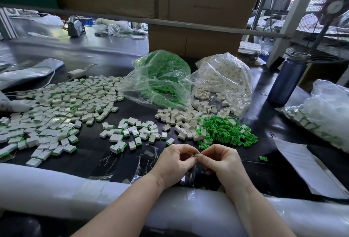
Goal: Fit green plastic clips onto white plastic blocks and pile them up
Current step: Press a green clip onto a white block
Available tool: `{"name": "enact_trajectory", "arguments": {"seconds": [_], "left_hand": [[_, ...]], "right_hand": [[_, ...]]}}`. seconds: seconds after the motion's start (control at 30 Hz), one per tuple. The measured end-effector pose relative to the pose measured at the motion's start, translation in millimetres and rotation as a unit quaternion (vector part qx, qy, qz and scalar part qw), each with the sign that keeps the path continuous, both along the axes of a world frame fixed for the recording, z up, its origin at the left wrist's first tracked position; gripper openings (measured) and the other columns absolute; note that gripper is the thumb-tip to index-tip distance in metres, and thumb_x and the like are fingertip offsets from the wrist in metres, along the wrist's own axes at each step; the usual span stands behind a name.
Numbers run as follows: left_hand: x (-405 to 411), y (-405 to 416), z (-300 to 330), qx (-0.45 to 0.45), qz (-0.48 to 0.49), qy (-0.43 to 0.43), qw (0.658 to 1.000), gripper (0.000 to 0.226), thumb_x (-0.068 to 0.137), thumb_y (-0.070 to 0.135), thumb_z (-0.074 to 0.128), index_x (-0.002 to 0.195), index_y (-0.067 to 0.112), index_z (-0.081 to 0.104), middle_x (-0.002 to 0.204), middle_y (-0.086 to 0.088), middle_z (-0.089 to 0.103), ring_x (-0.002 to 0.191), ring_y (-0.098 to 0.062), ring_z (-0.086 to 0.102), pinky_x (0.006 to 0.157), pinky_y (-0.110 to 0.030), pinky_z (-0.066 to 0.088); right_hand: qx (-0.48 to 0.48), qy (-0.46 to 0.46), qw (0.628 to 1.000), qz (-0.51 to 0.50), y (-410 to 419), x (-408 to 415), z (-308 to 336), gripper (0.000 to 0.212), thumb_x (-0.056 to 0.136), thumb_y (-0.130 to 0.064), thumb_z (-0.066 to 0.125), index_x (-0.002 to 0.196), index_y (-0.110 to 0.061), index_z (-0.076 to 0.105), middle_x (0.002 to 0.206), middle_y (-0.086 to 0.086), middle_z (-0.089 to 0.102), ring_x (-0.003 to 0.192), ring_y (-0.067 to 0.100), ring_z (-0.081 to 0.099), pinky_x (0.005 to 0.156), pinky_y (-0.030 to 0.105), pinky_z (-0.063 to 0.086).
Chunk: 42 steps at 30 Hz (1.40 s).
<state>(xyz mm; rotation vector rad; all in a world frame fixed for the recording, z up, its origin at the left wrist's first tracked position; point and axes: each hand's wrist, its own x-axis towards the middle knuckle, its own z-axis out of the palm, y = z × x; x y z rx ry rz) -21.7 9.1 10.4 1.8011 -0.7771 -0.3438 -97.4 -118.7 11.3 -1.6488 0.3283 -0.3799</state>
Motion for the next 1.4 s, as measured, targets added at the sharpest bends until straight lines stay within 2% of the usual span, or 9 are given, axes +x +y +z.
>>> {"name": "enact_trajectory", "arguments": {"seconds": [0.17,0.27,0.4,0.47,0.63,0.8,0.9,1.03,1.4], "left_hand": [[-0.7,1.4,2.2,0.002,0.002,0.013,1.0,0.01,0.082,0.005,0.059,0.081,0.012,0.066,0.071,-0.005,0.059,0.063,-0.012,0.05,0.061,-0.025,0.044],[-0.7,0.8,2.4,-0.012,0.013,0.011,1.0,0.01,0.082,0.004,0.062,0.081,0.013,0.067,0.083,0.0,0.054,0.067,-0.009,0.052,0.065,-0.019,0.045],[0.6,0.1,1.7,-0.03,-0.004,0.028,0.999,0.01,0.083,0.006,0.065,0.082,0.016,0.066,0.101,-0.003,0.047,0.079,-0.011,0.052,0.075,-0.018,0.047],[0.5,0.6,1.3,-0.03,-0.015,0.033,0.999,0.01,0.083,0.007,0.066,0.083,0.018,0.066,0.107,-0.004,0.045,0.084,-0.012,0.052,0.08,-0.018,0.048],[-0.2,0.5,1.3,-0.007,-0.034,-0.001,0.999,0.02,0.082,0.003,0.063,0.084,0.022,0.066,0.107,-0.001,0.043,0.085,-0.008,0.05,0.079,-0.013,0.046],[-1.0,-1.2,0.8,0.003,-0.05,-0.008,0.999,0.018,0.082,0.001,0.061,0.086,0.019,0.063,0.107,-0.002,0.043,0.085,-0.012,0.051,0.078,-0.024,0.05],[-0.6,-1.3,-0.4,0.015,-0.063,-0.025,0.998,0.019,0.083,0.002,0.058,0.086,0.021,0.059,0.106,-0.001,0.042,0.085,-0.009,0.05,0.077,-0.018,0.048],[0.1,-2.3,-1.6,0.036,-0.074,-0.037,0.996,0.02,0.084,0.006,0.057,0.086,0.026,0.056,0.106,0.0,0.04,0.091,-0.013,0.05,0.082,-0.021,0.046],[0.4,-3.3,-2.7,0.049,-0.085,-0.039,0.994,0.021,0.085,0.008,0.056,0.084,0.029,0.052,0.106,0.003,0.038,0.096,-0.015,0.049,0.085,-0.018,0.043]], "right_hand": [[0.027,-0.003,0.999,0.022,-0.6,0.3,-1.3,0.016,0.078,-0.001,0.07,0.066,-0.011,0.068,0.058,0.004,0.063,0.052,0.011,0.056,0.047,0.019,0.045],[0.055,-0.013,0.998,0.017,-0.5,1.4,-1.9,0.009,0.085,-0.005,0.063,0.078,-0.008,0.068,0.063,-0.001,0.066,0.058,0.007,0.06,0.051,0.018,0.048],[-0.026,0.024,0.997,0.075,3.3,4.0,-2.5,0.017,0.091,-0.02,0.055,0.088,-0.013,0.07,0.072,-0.002,0.068,0.069,0.006,0.061,0.063,0.019,0.049],[-0.036,0.033,0.994,0.095,3.5,3.9,-1.1,0.021,0.092,-0.024,0.053,0.084,-0.015,0.071,0.073,0.002,0.067,0.071,0.01,0.06,0.066,0.023,0.048],[-0.009,0.022,0.995,0.096,2.2,3.9,-0.2,0.018,0.087,-0.018,0.059,0.079,-0.013,0.074,0.06,0.001,0.062,0.058,0.008,0.054,0.055,0.017,0.043],[0.007,0.023,0.996,0.083,0.3,2.4,-1.8,0.016,0.086,-0.012,0.061,0.077,-0.006,0.074,0.054,0.004,0.054,0.049,0.006,0.045,0.048,0.015,0.037],[0.015,0.025,0.996,0.081,0.5,2.4,-1.0,0.017,0.085,-0.012,0.062,0.074,-0.01,0.075,0.055,0.008,0.052,0.049,0.008,0.043,0.047,0.017,0.034],[0.028,0.031,0.996,0.077,0.4,2.1,-1.4,0.018,0.084,-0.013,0.062,0.074,-0.007,0.075,0.059,0.012,0.049,0.049,0.013,0.039,0.047,0.023,0.03],[0.049,0.033,0.996,0.07,0.1,1.8,-1.1,0.019,0.085,-0.01,0.062,0.077,0.003,0.073,0.049,0.006,0.049,0.044,0.008,0.039,0.042,0.017,0.031]]}}
